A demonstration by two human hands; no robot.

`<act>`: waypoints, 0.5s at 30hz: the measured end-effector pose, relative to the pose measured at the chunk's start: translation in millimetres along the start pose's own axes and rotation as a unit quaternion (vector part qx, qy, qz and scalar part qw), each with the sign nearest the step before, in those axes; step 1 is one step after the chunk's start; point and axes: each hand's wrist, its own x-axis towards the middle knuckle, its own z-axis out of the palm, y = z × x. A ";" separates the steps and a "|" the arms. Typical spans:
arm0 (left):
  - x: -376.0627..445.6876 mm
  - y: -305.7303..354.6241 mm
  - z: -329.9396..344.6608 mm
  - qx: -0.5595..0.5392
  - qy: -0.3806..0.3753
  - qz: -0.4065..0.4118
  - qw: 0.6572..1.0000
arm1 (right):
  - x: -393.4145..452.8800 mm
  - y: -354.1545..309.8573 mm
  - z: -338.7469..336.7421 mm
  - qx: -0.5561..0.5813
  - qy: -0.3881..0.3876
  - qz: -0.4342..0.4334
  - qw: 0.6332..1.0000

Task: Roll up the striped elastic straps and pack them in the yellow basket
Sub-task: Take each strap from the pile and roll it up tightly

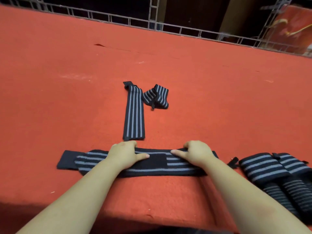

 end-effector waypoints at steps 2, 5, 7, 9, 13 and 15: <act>0.9 6.8 5.9 -0.033 -0.012 0.023 0.999 | 1.7 18.7 -17.0 0.005 -0.010 0.039 0.999; 0.5 12.8 20.2 -0.036 0.002 0.083 0.996 | 1.3 39.1 -30.2 -0.057 -0.015 0.067 0.996; -3.5 7.9 24.5 -0.054 0.007 0.114 0.992 | -3.1 40.1 -24.7 -0.061 -0.011 0.042 0.997; -10.0 -2.1 26.4 -0.050 -0.008 0.157 0.986 | -11.7 22.8 -14.5 -0.014 -0.005 -0.021 1.000; -23.1 -21.1 25.6 0.022 -0.020 0.193 0.981 | -24.5 -37.6 7.4 0.016 -0.005 -0.181 0.983; -26.8 -32.9 23.2 0.014 0.008 0.187 0.982 | -26.1 -60.5 18.5 0.051 -0.010 -0.224 0.973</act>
